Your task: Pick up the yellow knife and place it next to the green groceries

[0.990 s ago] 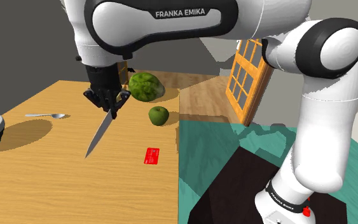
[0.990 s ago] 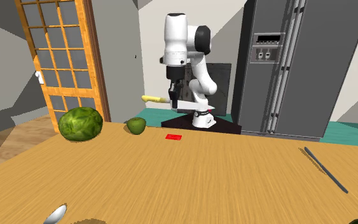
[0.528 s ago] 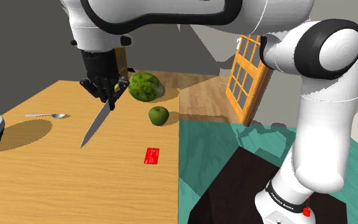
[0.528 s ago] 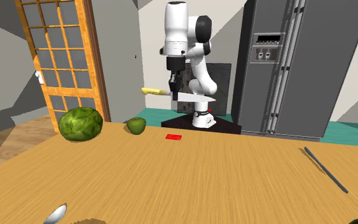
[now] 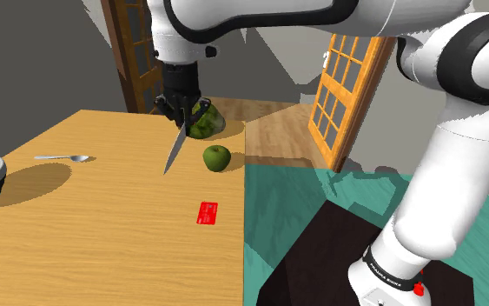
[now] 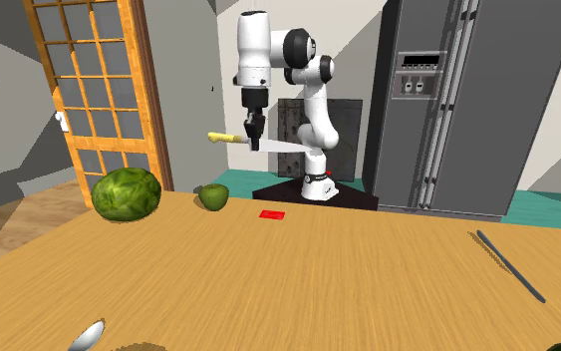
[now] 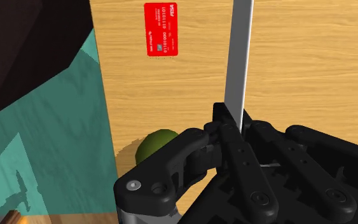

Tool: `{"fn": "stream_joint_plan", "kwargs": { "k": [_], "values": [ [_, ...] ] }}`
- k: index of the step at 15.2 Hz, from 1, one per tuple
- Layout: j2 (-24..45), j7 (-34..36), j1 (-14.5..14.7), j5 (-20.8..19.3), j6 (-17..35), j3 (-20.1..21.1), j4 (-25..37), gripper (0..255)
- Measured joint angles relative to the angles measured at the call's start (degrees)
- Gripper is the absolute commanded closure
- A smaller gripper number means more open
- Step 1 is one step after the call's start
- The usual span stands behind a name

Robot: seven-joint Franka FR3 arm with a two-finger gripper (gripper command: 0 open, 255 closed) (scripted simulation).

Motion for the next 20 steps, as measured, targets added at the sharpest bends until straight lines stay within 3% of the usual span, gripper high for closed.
{"fn": "stream_joint_plan", "kwargs": {
  "k": [9,20],
  "values": [
    [-7.94,-13.99,-7.85,4.53,1.71,-5.89,-7.96,255],
    [-10.15,-27.95,-14.43,5.42,3.41,-13.1,-11.49,255]
  ]
}}
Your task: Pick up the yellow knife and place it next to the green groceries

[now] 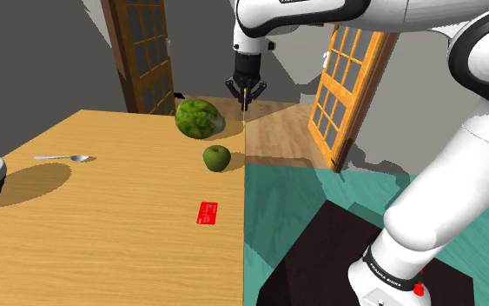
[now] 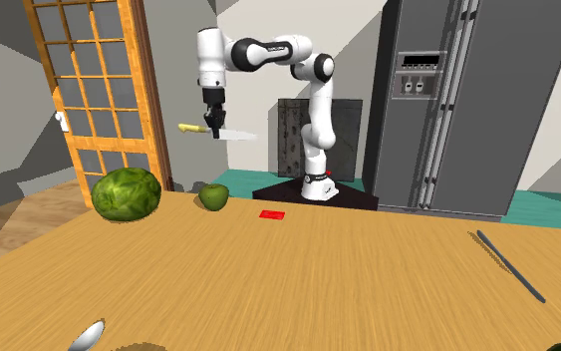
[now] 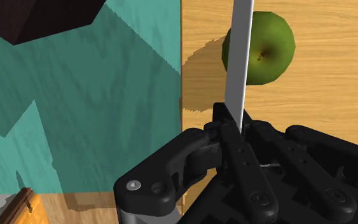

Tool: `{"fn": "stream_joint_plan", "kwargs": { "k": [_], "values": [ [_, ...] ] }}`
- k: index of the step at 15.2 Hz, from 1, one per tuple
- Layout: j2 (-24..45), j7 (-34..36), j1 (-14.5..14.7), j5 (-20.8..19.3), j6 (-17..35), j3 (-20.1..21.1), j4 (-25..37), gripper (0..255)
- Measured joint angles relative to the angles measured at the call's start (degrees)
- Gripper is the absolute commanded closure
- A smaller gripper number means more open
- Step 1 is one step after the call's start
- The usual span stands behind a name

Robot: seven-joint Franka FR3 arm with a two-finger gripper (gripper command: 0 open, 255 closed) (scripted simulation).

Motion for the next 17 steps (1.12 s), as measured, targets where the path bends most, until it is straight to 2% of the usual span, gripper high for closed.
{"fn": "stream_joint_plan", "kwargs": {
  "k": [17],
  "values": [
    [0.8,0.05,-0.02,-0.32,12.62,0.01,-11.88,255]
  ]
}}
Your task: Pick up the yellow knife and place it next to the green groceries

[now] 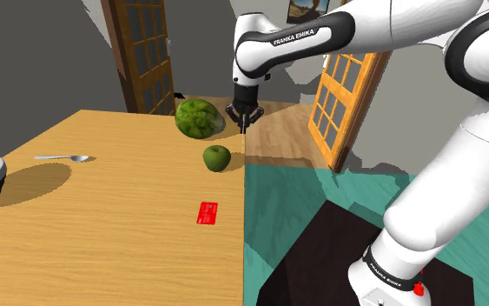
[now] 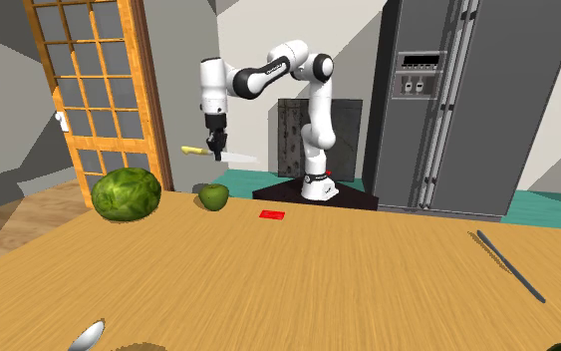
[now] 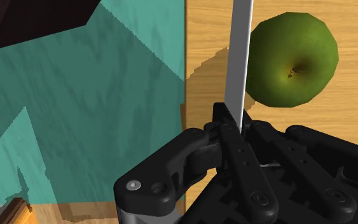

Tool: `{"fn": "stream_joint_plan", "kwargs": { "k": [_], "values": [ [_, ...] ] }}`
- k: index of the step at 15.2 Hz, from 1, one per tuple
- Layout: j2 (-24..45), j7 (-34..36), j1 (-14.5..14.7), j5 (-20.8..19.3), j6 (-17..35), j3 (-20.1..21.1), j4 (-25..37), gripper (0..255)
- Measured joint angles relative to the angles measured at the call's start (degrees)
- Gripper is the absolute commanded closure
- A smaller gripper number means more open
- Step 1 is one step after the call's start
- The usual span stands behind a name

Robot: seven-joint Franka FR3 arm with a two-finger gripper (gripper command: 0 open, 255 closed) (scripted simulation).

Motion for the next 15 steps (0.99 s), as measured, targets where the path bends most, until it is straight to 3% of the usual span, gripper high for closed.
{"fn": "stream_joint_plan", "kwargs": {
  "k": [15],
  "values": [
    [3.73,1.32,0.17,-1.67,11.22,0.18,-7.77,255]
  ]
}}
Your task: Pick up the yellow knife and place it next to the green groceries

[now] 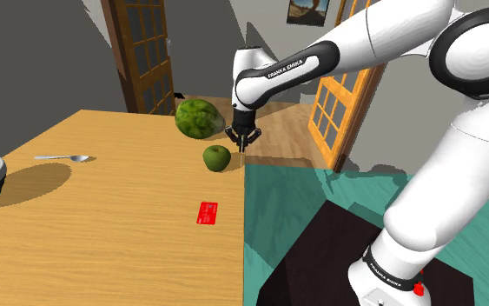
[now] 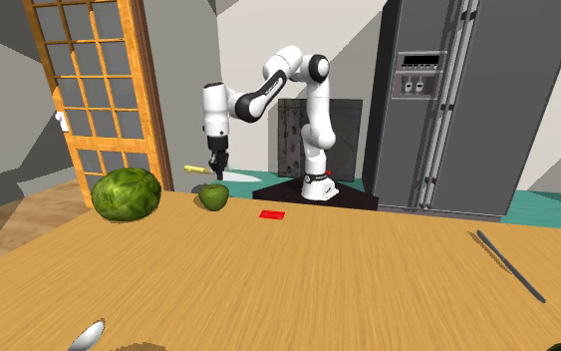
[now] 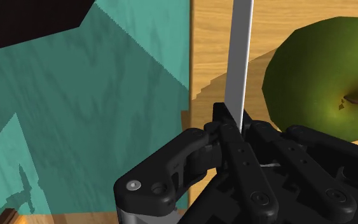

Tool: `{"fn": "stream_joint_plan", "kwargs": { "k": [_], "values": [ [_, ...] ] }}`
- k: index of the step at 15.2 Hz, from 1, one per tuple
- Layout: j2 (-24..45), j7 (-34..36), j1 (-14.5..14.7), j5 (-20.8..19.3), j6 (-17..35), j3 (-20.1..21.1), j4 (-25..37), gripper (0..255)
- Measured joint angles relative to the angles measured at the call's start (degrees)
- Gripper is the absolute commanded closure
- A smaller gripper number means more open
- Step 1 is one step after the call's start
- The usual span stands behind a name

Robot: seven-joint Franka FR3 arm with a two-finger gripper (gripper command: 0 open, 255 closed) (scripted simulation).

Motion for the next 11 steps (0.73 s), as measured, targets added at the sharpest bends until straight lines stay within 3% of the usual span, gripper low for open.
{"fn": "stream_joint_plan", "kwargs": {
  "k": [11],
  "values": [
    [4.71,1.98,0.34,-2.52,8.24,-0.13,-3.94,255]
  ]
}}
